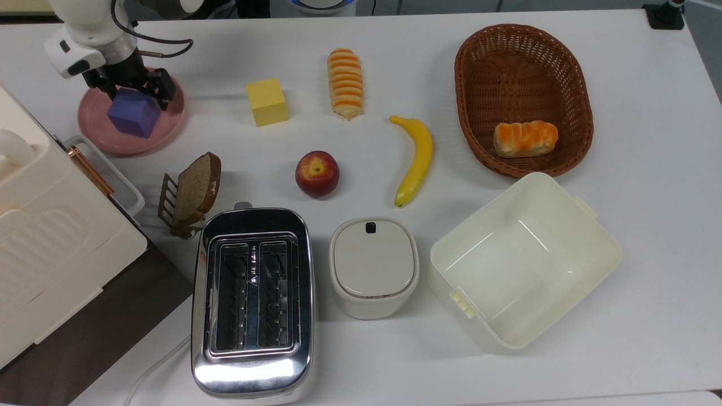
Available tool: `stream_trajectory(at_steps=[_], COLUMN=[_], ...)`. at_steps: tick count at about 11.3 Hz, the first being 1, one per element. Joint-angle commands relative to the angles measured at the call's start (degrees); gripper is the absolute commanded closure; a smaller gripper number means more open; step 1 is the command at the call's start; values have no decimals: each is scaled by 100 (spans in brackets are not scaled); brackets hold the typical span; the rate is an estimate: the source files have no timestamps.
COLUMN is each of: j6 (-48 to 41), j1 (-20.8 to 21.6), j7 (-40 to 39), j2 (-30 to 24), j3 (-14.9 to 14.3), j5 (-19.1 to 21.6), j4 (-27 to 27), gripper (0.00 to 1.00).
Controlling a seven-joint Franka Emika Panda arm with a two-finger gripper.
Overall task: Put the purple cube on the table
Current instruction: 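Grasp the purple cube and lift it off the pink plate, then lower the purple cube onto the table beside the apple and release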
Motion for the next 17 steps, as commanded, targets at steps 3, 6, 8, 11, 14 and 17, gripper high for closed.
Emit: stream_trajectory(at_steps=[3,6,8,11,14,17], j6=[8,-753,-1238,-1758,-1891,-1908], j1=[-60,342,965,1836,2348,2384], j7=[-19,252,638,1359,1835,1835], j2=[-158,-474,-597,-624,-633,-633], j3=[5,110,111,111,111,111], j5=[-103,-103,-103,-94,-94,-94], j4=[79,315,561,1027,1125,1133], gripper=[89,87,86,79,0,0])
